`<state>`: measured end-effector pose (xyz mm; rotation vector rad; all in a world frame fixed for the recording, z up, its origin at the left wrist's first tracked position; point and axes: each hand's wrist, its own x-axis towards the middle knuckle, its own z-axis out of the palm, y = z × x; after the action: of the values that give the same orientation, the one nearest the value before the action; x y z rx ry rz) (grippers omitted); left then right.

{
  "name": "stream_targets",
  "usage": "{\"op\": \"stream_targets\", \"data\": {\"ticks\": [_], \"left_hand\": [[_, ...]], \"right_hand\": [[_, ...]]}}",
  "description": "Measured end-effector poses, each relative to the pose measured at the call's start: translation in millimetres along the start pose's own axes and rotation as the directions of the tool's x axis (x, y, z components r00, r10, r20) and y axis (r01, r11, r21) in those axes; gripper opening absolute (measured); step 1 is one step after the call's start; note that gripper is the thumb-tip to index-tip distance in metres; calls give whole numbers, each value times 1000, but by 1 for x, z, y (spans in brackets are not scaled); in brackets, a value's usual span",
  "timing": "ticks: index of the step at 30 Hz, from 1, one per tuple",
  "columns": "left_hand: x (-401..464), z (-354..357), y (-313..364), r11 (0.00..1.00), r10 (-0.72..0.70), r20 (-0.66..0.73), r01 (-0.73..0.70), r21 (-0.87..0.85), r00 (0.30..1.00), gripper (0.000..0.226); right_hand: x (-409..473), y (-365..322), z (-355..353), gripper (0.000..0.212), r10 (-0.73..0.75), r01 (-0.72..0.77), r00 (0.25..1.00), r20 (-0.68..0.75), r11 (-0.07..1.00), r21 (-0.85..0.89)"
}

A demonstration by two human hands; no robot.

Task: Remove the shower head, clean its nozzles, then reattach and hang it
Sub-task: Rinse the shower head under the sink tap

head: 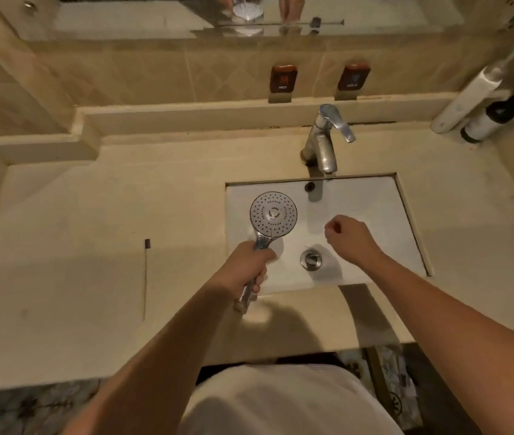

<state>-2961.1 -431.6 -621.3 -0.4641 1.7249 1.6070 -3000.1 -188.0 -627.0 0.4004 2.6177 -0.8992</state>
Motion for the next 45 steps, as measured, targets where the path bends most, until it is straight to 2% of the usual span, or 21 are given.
{"op": "stream_targets", "data": {"ticks": [2,5,10,12,15,18,22,26,33,43,45], "left_hand": [[11,35,7,998,-53,-13,53,-32,998,22],[21,72,20,990,-116,-57,111,-90,992,12],[36,97,38,983,-138,-122,122,-135,983,10],[42,102,47,982,-144,-139,124,-141,980,11],[50,109,59,981,-167,-139,149,-126,976,12],[59,113,69,981,-179,-140,166,-99,974,12],[72,120,78,981,-178,-141,164,-103,974,5],[78,125,77,984,-171,-128,163,-73,977,5],[89,133,69,983,-180,-136,173,-61,974,6],[97,135,66,988,-152,-157,150,-22,976,1],[97,134,63,988,-155,-158,155,-11,975,5]], "right_hand": [[24,9,-36,22,-51,51,997,-60,999,-11],[53,4,-78,37,-183,178,975,-126,983,-45],[91,-30,-116,53,-408,375,896,-176,907,-193],[102,-45,-124,53,-517,464,843,-149,839,-283],[114,-61,-126,70,-608,535,794,17,686,-493],[125,-70,-125,82,-614,537,784,93,595,-598],[130,-78,-130,78,-648,571,749,139,524,-632],[132,-83,-132,69,-627,566,762,161,524,-637],[140,-80,-130,79,-634,584,751,183,510,-631],[148,-79,-132,81,-653,613,729,203,494,-617],[149,-79,-133,83,-657,618,724,210,483,-620]]}}
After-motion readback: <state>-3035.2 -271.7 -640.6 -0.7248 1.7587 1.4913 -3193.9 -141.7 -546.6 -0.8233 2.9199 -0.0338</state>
